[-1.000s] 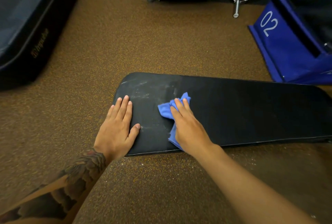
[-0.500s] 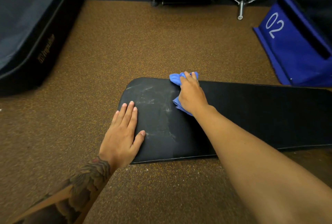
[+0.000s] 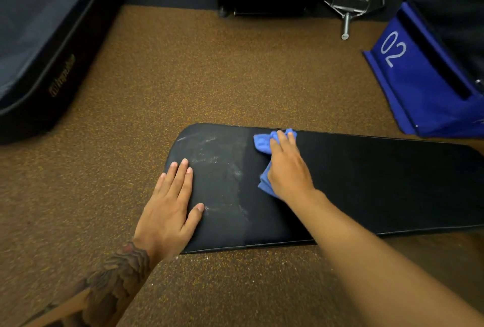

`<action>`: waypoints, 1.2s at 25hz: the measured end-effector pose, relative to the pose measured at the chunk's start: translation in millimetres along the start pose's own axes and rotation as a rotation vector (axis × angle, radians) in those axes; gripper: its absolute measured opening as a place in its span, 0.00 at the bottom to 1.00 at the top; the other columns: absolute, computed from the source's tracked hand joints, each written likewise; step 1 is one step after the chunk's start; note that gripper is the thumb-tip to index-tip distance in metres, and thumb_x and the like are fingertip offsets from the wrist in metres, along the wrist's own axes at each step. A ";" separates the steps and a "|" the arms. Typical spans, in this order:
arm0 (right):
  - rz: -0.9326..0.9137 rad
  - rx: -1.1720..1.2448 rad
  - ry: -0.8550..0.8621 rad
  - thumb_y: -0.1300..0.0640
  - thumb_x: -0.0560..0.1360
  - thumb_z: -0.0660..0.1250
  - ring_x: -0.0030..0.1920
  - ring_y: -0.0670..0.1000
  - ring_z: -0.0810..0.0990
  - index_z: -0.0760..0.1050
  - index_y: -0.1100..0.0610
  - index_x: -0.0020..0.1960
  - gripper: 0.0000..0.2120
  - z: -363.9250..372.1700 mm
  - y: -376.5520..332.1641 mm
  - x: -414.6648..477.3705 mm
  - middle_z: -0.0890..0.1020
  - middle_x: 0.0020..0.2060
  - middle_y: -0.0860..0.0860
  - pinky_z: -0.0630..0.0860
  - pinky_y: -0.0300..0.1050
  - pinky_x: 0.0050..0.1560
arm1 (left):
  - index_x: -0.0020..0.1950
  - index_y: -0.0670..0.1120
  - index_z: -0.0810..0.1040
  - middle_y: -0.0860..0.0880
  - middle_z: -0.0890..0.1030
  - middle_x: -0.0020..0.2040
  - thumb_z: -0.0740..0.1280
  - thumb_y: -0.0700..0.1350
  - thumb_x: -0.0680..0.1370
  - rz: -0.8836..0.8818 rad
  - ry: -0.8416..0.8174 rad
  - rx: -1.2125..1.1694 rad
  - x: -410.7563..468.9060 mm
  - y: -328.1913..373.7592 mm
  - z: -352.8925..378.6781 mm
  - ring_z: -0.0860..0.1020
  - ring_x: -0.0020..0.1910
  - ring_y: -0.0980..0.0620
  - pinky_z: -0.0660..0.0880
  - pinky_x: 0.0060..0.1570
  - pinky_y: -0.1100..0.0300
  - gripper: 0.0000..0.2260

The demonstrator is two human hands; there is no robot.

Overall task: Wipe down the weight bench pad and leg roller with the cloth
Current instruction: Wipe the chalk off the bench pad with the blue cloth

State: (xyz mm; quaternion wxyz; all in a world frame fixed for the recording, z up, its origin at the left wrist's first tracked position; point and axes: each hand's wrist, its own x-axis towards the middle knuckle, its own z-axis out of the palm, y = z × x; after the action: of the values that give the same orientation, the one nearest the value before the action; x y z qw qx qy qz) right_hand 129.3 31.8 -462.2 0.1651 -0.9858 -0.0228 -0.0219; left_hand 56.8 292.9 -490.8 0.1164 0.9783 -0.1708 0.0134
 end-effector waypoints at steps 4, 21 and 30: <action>0.061 -0.005 0.029 0.71 0.71 0.56 0.63 0.59 0.65 0.69 0.66 0.61 0.19 4.5 -8.3 53.3 0.71 0.61 0.58 0.65 0.49 0.61 | 0.80 0.42 0.51 0.45 0.48 0.81 0.49 0.59 0.81 0.003 0.004 -0.014 -0.3 0.0 1.6 0.43 0.80 0.49 0.42 0.77 0.52 0.32; 0.081 0.036 0.041 0.71 0.70 0.54 0.63 0.58 0.69 0.72 0.58 0.66 0.27 -2.2 28.6 66.0 0.75 0.61 0.56 0.63 0.49 0.67 | 0.80 0.40 0.53 0.44 0.51 0.81 0.50 0.59 0.81 0.019 0.010 -0.033 0.3 -2.1 2.8 0.46 0.80 0.46 0.43 0.77 0.51 0.32; -0.218 0.209 -0.119 0.70 0.74 0.59 0.75 0.56 0.51 0.63 0.65 0.71 0.25 4.9 -2.2 -16.4 0.59 0.74 0.58 0.51 0.43 0.73 | 0.80 0.41 0.52 0.45 0.51 0.81 0.50 0.59 0.81 0.011 -0.005 -0.022 0.6 0.1 -0.2 0.46 0.80 0.47 0.42 0.77 0.53 0.33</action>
State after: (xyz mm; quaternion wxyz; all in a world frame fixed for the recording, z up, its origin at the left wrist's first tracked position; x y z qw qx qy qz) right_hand 112.9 34.8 -466.9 0.2618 -0.9545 -0.1413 0.0210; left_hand 57.3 292.7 -490.5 0.1265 0.9760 -0.1768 0.0099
